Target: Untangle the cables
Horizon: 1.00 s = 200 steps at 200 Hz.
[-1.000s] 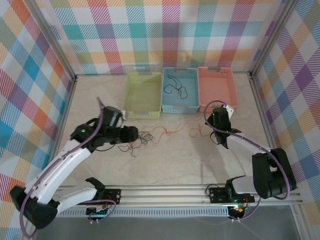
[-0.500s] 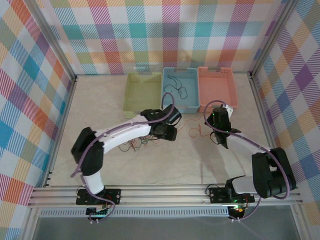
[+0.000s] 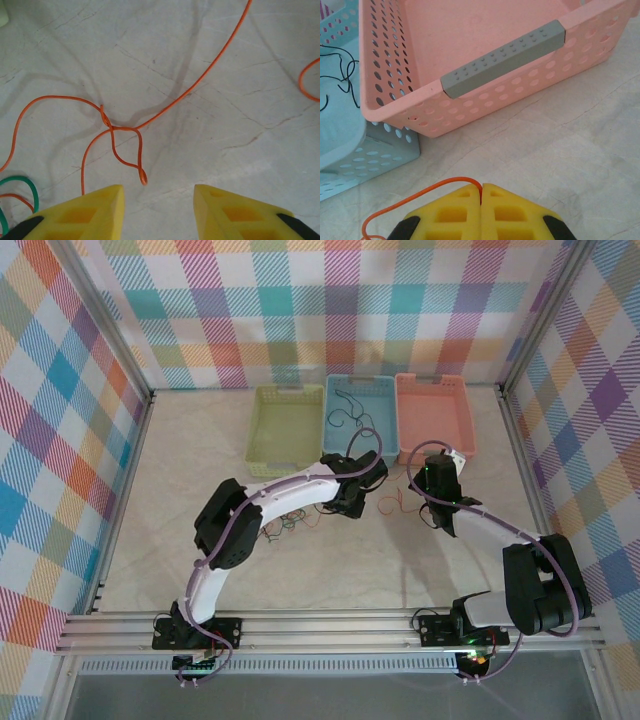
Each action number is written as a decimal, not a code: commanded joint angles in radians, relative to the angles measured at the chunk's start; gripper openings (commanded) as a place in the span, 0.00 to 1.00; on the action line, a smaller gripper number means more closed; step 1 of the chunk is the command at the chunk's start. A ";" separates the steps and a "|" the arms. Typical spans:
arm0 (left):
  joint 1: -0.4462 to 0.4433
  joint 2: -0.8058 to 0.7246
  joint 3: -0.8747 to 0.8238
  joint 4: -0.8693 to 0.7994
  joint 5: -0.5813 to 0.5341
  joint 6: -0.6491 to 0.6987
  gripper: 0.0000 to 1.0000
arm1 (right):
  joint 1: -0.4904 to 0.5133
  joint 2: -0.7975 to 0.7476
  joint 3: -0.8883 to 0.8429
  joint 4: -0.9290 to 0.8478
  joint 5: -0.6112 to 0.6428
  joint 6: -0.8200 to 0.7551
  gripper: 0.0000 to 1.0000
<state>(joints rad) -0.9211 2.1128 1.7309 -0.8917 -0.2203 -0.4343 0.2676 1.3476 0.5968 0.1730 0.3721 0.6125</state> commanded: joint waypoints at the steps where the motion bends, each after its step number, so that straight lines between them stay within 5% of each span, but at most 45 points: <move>1: 0.009 0.021 0.033 -0.044 -0.018 0.006 0.36 | -0.003 0.009 0.003 0.023 -0.009 -0.013 0.00; 30: 0.013 0.031 0.040 -0.050 -0.026 0.010 0.25 | -0.002 0.011 0.004 0.024 -0.010 -0.014 0.00; 62: 0.034 0.022 0.027 -0.050 -0.038 0.008 0.00 | -0.002 0.010 0.003 0.023 -0.010 -0.015 0.00; 110: 0.113 -0.172 -0.136 -0.021 -0.105 -0.006 0.00 | -0.004 0.010 0.003 0.022 -0.006 -0.016 0.00; 200: 0.446 -0.778 -0.506 -0.018 -0.090 -0.021 0.00 | -0.002 0.016 0.011 0.005 0.001 -0.011 0.00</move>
<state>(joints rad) -0.5190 1.4403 1.2716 -0.8860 -0.3084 -0.4423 0.2676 1.3495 0.5968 0.1719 0.3725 0.6125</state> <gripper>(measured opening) 0.049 0.066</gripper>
